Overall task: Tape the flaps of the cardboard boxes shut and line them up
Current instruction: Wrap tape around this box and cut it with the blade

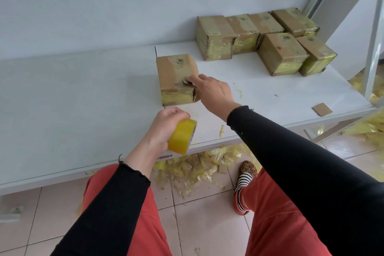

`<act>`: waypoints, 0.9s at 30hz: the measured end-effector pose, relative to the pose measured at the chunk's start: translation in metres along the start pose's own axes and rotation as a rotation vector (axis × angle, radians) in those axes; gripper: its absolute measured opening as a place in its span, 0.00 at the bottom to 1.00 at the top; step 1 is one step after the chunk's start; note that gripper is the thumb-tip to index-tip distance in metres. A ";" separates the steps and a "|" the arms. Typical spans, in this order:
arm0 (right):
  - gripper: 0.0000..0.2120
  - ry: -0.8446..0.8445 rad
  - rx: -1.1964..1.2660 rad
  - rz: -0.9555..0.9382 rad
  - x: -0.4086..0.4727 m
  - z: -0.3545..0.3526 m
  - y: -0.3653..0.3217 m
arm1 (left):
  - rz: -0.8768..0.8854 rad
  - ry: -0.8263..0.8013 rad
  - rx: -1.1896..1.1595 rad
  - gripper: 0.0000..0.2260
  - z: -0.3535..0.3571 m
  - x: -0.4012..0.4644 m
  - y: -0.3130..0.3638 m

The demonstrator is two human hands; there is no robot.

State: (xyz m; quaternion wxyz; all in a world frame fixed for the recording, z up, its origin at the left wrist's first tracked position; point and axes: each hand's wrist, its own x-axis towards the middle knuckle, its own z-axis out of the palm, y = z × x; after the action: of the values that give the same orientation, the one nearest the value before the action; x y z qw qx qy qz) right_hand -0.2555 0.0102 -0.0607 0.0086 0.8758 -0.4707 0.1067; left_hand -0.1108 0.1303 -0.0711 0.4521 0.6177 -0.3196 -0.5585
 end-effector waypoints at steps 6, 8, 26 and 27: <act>0.19 -0.021 0.219 0.044 0.008 -0.004 0.009 | 0.029 0.041 -0.096 0.07 -0.002 -0.005 0.001; 0.16 0.023 0.261 0.070 0.009 -0.003 0.005 | 0.021 0.088 -0.173 0.06 -0.007 -0.003 0.004; 0.20 0.235 -0.073 0.020 0.016 0.020 -0.025 | 0.195 0.142 0.034 0.04 -0.017 -0.001 -0.003; 0.21 0.207 -0.087 0.014 0.017 0.020 -0.026 | 0.174 0.125 0.028 0.04 -0.021 -0.001 -0.002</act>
State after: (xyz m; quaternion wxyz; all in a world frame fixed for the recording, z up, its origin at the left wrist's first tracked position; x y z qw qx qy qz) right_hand -0.2216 0.0085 -0.0746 0.0946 0.8555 -0.4776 0.1761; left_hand -0.0905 0.1362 -0.0734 0.5094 0.6272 -0.3511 -0.4731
